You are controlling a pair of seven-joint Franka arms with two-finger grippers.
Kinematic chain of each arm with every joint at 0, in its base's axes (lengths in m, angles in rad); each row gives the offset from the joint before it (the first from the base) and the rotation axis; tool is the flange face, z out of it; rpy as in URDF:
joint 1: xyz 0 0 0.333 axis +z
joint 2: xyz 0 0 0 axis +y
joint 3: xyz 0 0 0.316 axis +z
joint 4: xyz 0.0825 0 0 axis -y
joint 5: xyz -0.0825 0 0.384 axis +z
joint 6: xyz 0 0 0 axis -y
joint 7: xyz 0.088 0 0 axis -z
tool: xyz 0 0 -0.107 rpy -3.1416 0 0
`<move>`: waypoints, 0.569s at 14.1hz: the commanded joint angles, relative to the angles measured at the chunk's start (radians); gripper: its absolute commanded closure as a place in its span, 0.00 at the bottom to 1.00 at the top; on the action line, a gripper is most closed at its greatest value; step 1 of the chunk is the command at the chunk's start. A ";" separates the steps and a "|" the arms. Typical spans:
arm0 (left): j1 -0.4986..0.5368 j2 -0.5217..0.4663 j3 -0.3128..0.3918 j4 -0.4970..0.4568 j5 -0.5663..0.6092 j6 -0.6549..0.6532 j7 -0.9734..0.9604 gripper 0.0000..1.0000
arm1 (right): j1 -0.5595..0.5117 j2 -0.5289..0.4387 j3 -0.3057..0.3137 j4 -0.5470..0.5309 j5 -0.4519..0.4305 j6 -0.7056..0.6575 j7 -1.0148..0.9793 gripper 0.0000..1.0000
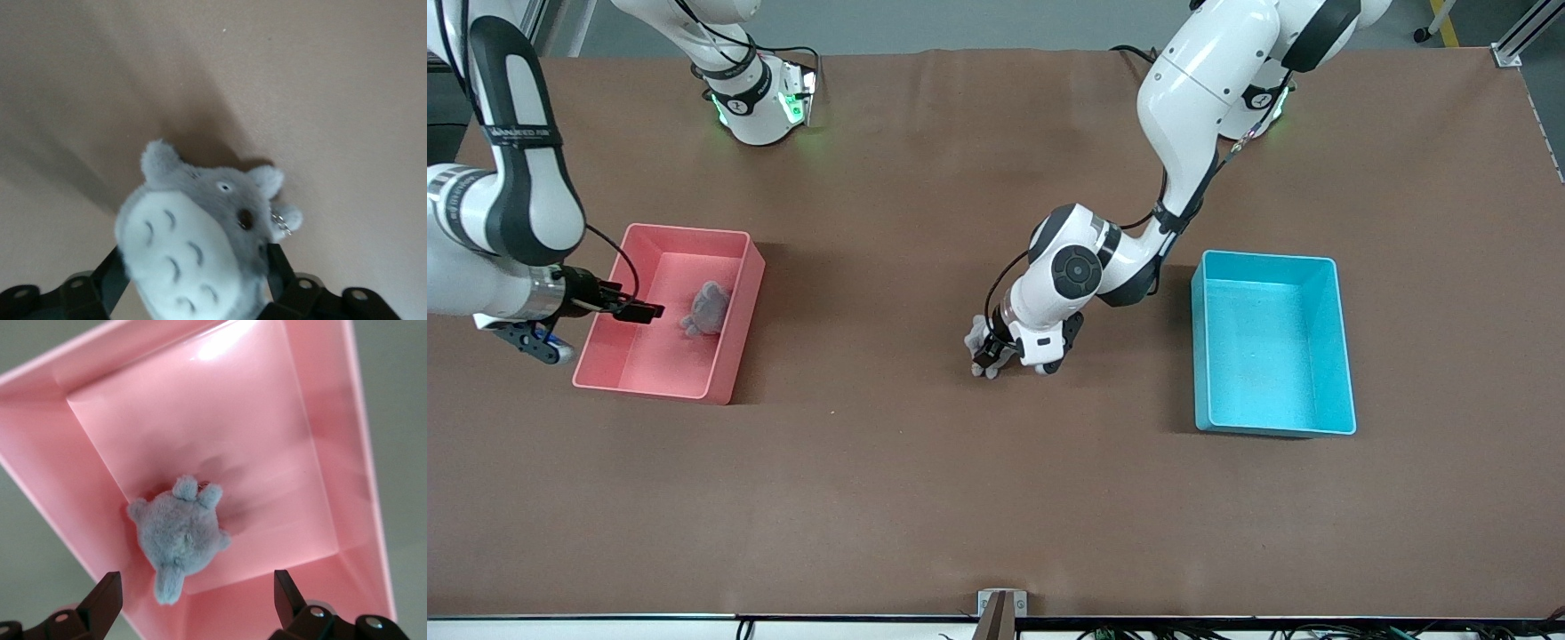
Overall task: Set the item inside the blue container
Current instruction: 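Carry the plush toward the blue box while the right gripper grasps another plush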
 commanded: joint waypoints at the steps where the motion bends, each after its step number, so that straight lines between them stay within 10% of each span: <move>1: -0.008 0.015 0.013 0.017 0.025 0.012 -0.004 0.58 | 0.005 -0.055 0.019 -0.146 0.008 0.140 0.007 0.00; 4: -0.006 0.012 0.013 0.019 0.062 0.012 -0.003 1.00 | 0.024 -0.043 0.019 -0.186 0.057 0.219 0.009 0.00; 8: 0.035 -0.063 0.014 0.016 0.133 -0.066 -0.004 1.00 | 0.028 0.005 0.019 -0.186 0.121 0.227 0.009 0.00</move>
